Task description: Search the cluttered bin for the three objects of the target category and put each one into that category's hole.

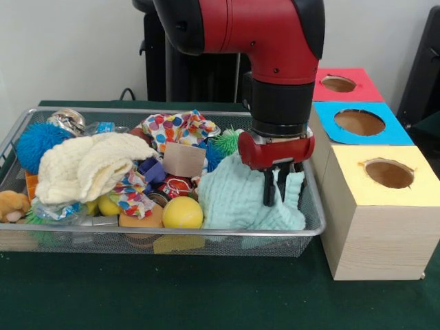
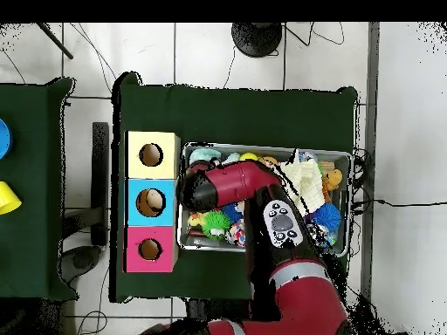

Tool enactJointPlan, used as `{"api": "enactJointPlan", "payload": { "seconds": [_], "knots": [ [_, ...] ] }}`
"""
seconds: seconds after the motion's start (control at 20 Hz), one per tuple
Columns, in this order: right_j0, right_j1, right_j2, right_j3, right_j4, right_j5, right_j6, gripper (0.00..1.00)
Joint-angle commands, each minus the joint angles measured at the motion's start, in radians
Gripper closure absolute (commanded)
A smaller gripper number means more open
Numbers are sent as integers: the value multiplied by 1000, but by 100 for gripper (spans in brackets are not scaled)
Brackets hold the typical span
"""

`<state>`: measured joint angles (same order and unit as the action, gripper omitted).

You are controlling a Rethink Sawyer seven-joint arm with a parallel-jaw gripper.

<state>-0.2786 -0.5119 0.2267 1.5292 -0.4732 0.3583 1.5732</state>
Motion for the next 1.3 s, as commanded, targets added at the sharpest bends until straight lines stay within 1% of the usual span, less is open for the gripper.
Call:
{"api": "enactJointPlan", "payload": {
  "seconds": [0.05,0.3,0.65,0.8,1.05,1.3],
  "knots": [
    [-39,-106,63,90,34,112,12,100],
    [-48,-126,77,103,56,137,7,100],
    [-58,-185,89,138,116,214,-1,100],
    [-66,-197,98,148,137,239,-6,100],
    [-92,-202,130,163,173,259,-17,100],
    [-141,-207,184,191,220,289,-44,100]
  ]
}}
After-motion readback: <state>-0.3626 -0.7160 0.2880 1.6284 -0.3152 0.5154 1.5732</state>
